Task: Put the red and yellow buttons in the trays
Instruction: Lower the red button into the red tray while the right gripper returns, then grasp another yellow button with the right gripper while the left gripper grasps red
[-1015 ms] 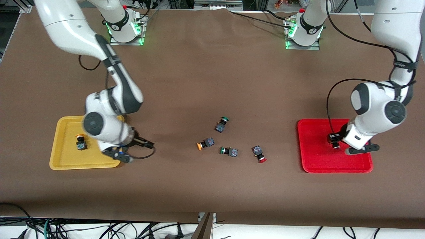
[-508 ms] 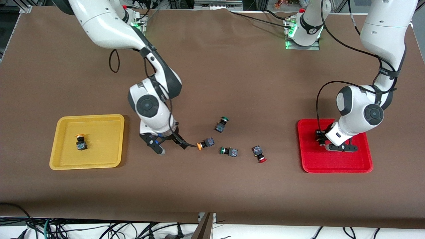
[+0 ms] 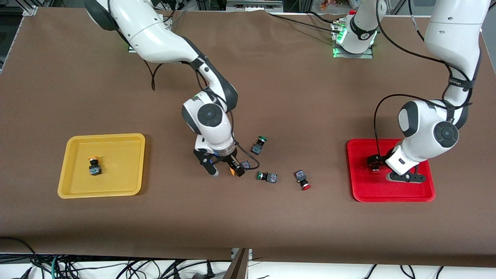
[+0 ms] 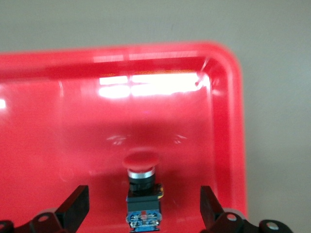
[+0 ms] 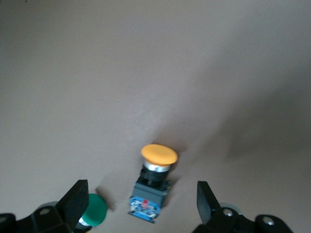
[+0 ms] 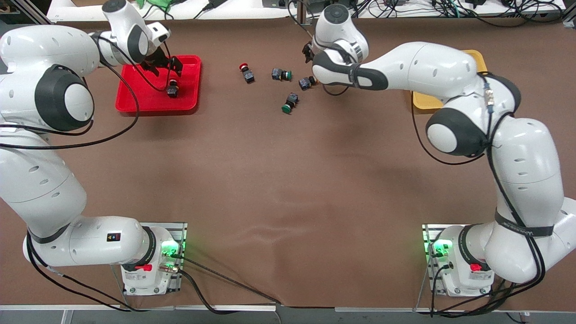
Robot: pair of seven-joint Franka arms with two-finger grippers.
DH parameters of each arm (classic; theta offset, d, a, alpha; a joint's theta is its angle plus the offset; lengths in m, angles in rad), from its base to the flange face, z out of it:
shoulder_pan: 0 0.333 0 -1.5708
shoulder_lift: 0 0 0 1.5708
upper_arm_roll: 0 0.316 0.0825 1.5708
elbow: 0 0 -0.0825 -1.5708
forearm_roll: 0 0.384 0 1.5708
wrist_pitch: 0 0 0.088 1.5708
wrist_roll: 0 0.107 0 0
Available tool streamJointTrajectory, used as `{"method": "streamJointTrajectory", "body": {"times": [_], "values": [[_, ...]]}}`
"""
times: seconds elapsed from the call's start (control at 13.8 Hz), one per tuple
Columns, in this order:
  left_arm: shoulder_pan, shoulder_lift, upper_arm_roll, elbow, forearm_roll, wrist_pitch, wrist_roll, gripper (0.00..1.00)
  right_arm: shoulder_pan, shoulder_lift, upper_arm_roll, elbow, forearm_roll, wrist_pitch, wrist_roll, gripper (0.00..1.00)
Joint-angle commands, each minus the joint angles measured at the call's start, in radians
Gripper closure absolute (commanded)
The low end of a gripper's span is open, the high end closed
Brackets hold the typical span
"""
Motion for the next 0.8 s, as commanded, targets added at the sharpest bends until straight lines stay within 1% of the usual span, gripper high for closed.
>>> {"method": "streamJointTrajectory", "body": {"times": [0.0, 0.22, 0.29, 0.44, 0.58, 0.73], "values": [[-0.058, -0.018, 0.007, 0.085, 0.005, -0.099, -0.118, 0.0, 0.062, 0.101, -0.044, 0.123, -0.017, -0.007, 0.08, 0.02], [-0.131, -0.014, 0.008, 0.152, 0.013, -0.155, -0.288, 0.0, 0.076, 0.112, -0.043, 0.122, -0.017, -0.007, 0.078, 0.02], [-0.163, 0.0, 0.008, 0.195, 0.013, -0.19, -0.35, 0.0, 0.082, 0.12, -0.043, 0.118, -0.017, -0.008, 0.077, 0.02], [-0.223, 0.06, 0.008, 0.315, 0.011, -0.268, -0.471, 0.0, 0.084, 0.129, -0.043, 0.117, -0.017, -0.008, 0.072, 0.02], [-0.291, 0.136, 0.01, 0.427, 0.011, -0.313, -0.629, 0.0, 0.084, 0.141, -0.043, 0.117, -0.017, -0.007, 0.072, 0.02], [-0.355, 0.192, 0.017, 0.479, 0.01, -0.313, -0.762, 0.0, 0.084, 0.149, -0.043, 0.117, -0.017, -0.007, 0.072, 0.03]]}}
